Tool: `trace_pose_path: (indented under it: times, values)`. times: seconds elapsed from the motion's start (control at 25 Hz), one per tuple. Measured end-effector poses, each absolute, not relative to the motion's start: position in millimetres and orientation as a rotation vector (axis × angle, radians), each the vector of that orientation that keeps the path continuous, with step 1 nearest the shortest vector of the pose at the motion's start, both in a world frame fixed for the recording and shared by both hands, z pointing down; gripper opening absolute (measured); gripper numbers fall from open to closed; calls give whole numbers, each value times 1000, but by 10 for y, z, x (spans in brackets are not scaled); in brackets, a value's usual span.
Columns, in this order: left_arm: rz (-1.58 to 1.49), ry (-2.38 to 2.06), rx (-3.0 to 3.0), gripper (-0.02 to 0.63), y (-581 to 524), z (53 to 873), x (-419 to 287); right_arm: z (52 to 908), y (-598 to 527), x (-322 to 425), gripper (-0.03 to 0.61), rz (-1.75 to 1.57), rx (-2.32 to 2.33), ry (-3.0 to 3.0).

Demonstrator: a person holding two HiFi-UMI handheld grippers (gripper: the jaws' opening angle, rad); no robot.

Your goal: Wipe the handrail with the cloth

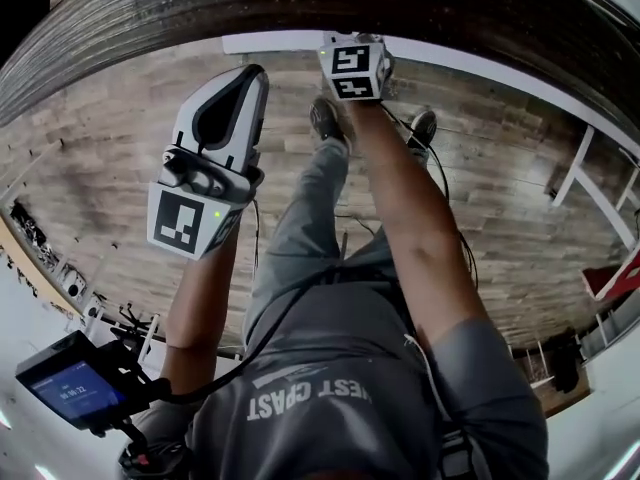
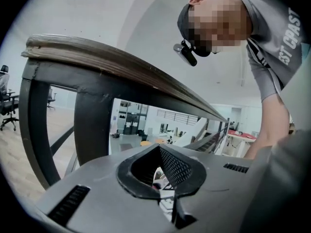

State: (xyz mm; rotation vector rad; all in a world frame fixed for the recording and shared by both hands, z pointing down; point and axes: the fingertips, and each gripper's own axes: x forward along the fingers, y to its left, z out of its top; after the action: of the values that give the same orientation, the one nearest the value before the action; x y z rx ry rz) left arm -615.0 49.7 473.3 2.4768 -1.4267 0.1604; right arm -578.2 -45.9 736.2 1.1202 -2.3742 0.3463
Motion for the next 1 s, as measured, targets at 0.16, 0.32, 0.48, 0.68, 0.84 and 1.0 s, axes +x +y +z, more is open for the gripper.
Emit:
trace_pose_path:
  times: [0.16,0.32,0.48,0.68,0.84,1.0]
  values:
    - [183,-1458,2445,6,497,4778,-6225,7362,-337,-6690,72,416,900,-2434]
    - [203,-1466,2466,6,600,4761,-6262,6984,93,-6344,72,489,853,-2473]
    - [179,-1439,2494,6,533,4570,-6112,5683,391,-5976,72,242,780,-2602]
    - [169,-1462,2490,6,420,4351,-6498,5489,-206,-6676,72,55,731,-2428]
    - [197,-1466,2486,6,394,4375,-6459,5596,-399,-6087,72,116,840,-2391]
    - [165,-1477,2463,6,327,4233,-5919,5556,-643,-4250,72,184,1115,-2263]
